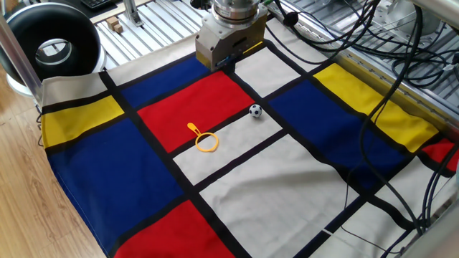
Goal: Attach the bubble ring to the ball
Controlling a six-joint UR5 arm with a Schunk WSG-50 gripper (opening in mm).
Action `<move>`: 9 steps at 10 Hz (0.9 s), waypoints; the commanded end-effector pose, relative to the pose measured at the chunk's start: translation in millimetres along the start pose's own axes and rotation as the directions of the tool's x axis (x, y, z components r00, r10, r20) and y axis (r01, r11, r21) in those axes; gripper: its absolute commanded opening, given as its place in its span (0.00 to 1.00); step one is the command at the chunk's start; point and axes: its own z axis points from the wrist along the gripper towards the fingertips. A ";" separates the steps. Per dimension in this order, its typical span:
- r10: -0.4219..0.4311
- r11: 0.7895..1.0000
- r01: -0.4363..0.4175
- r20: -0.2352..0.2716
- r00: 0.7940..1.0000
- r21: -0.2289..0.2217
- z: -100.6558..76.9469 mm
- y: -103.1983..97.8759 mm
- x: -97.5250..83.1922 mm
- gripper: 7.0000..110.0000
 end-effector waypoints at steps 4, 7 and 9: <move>-0.103 0.994 0.103 0.023 0.994 -0.022 -1.4 5.4 -5.2 0.00; -0.096 0.995 0.097 0.016 0.995 -0.038 -1.5 9.3 -3.1 0.00; -0.004 0.977 -0.029 -0.157 0.988 -0.212 26.1 88.1 3.5 0.00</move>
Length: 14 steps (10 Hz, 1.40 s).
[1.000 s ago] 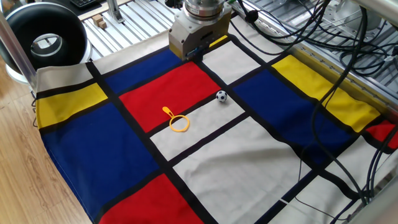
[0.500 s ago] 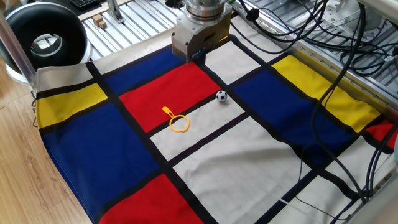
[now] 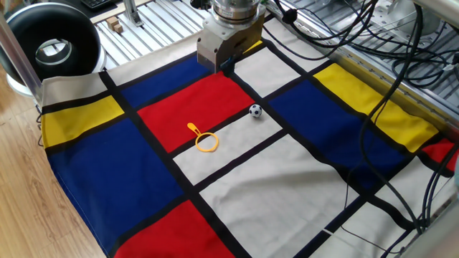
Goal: Attach the bubble ring to the ball
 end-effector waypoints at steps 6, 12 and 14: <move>0.192 0.980 -0.193 0.029 0.981 0.049 165.1 27.5 -107.0 0.00; -0.001 0.996 -0.004 0.062 0.998 0.085 160.2 31.6 -83.9 0.00; 0.014 0.996 -0.020 0.063 0.998 0.090 161.8 27.4 -66.5 0.00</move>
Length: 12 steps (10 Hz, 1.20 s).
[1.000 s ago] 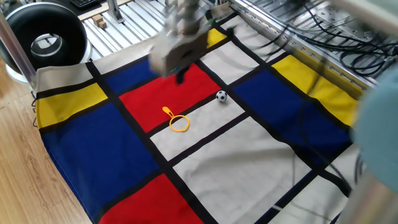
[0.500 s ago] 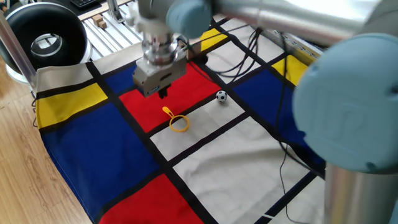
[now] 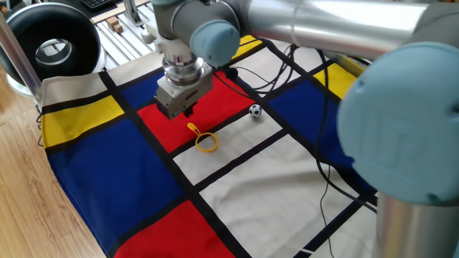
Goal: Attach the bubble ring to the ball
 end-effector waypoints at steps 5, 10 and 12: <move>0.105 0.988 -0.103 0.012 0.994 -0.114 -2.7 28.2 16.7 0.15; 0.126 0.992 -0.125 0.020 0.992 -0.009 21.1 7.9 11.0 0.15; 0.141 0.990 -0.141 0.007 0.990 0.023 18.4 0.0 15.9 0.15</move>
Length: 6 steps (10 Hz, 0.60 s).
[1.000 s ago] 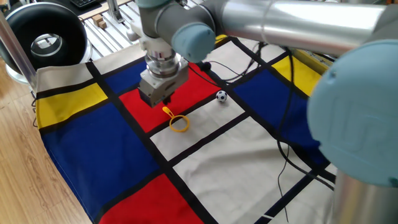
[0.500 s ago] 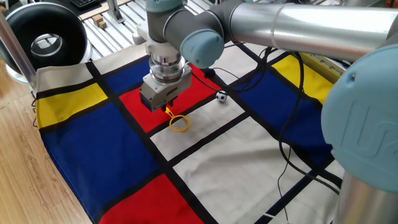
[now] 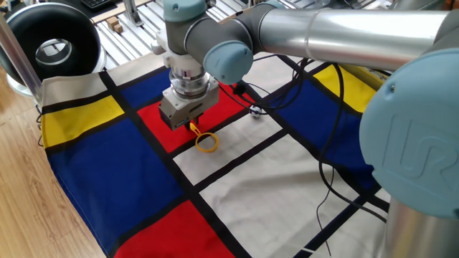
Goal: Attach the bubble ring to the ball
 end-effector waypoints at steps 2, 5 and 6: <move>0.035 0.999 -0.035 -0.010 0.999 0.006 -0.5 -2.1 1.5 0.15; 0.047 0.999 -0.047 -0.017 0.999 -0.011 -4.8 2.0 3.3 0.15; 0.059 0.998 -0.060 -0.031 0.998 -0.020 -4.6 4.6 6.8 0.15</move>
